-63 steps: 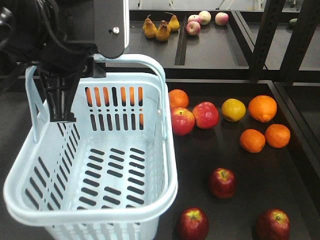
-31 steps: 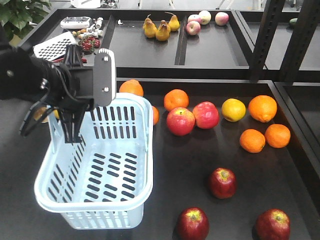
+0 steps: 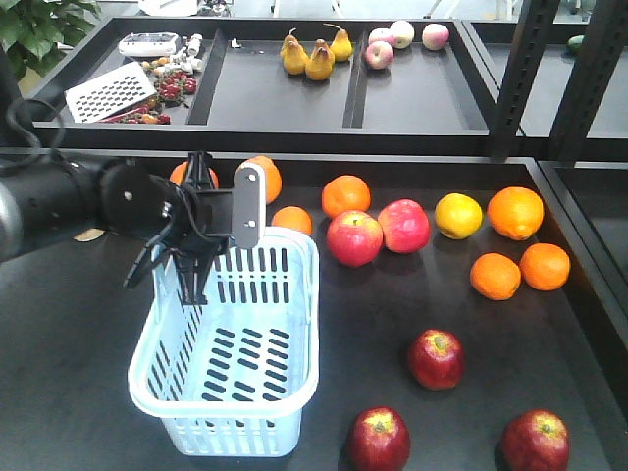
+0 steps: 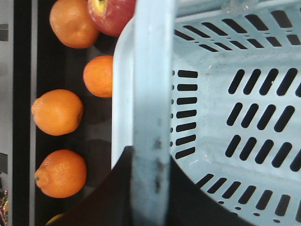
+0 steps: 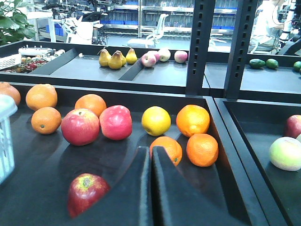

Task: Pick three apples into basket with both arms
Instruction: 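Lower the light-blue basket onto the table with the left gripper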

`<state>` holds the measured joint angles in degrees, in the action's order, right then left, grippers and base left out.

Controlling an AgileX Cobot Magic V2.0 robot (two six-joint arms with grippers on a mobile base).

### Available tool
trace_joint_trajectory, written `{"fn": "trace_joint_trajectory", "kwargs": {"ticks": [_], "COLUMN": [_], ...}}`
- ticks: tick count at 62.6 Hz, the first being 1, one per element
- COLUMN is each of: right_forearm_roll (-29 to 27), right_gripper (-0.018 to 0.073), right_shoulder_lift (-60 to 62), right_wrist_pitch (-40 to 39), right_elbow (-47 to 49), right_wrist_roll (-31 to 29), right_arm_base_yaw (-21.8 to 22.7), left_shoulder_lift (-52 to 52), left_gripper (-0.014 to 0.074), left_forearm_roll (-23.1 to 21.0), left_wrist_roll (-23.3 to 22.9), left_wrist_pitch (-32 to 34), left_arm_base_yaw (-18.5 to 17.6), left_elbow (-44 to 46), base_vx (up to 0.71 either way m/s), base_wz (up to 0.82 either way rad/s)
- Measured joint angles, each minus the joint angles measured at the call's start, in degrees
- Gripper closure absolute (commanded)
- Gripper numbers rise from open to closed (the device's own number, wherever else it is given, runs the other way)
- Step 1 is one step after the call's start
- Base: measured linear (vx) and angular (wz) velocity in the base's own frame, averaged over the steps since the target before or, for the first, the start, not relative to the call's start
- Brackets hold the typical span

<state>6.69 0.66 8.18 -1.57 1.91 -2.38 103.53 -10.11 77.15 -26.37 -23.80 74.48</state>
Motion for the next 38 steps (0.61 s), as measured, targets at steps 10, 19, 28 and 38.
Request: {"fn": "trace_joint_trajectory", "kwargs": {"ticks": [10,19,28,38], "right_forearm_roll": [0.00,0.00,0.00,0.00], "right_gripper": [0.0568,0.0568,0.0568,0.0568], "right_shoulder_lift": [0.00,0.00,0.00,0.00], "right_wrist_pitch": [0.00,0.00,0.00,0.00], "right_elbow": [0.00,0.00,0.00,0.00], "right_wrist_roll": [0.00,0.00,0.00,0.00], "right_arm_base_yaw": [0.00,0.00,0.00,0.00], "left_shoulder_lift": [2.27,3.01,3.06,3.06], "left_gripper": [0.0603,0.0596,0.0551,0.0408], "left_forearm_roll": [-1.86,-2.51,-2.73,-3.00], "left_wrist_roll": [0.24,0.54,1.12,1.32], "left_wrist_pitch": [3.39,4.48,3.12,1.73], "left_arm_base_yaw": [0.00,0.00,0.00,0.00], "left_elbow": [0.00,0.18,0.18,0.29], "base_vx": [0.00,0.00,0.00,0.00], "base_wz": [0.00,0.00,0.00,0.00]}}
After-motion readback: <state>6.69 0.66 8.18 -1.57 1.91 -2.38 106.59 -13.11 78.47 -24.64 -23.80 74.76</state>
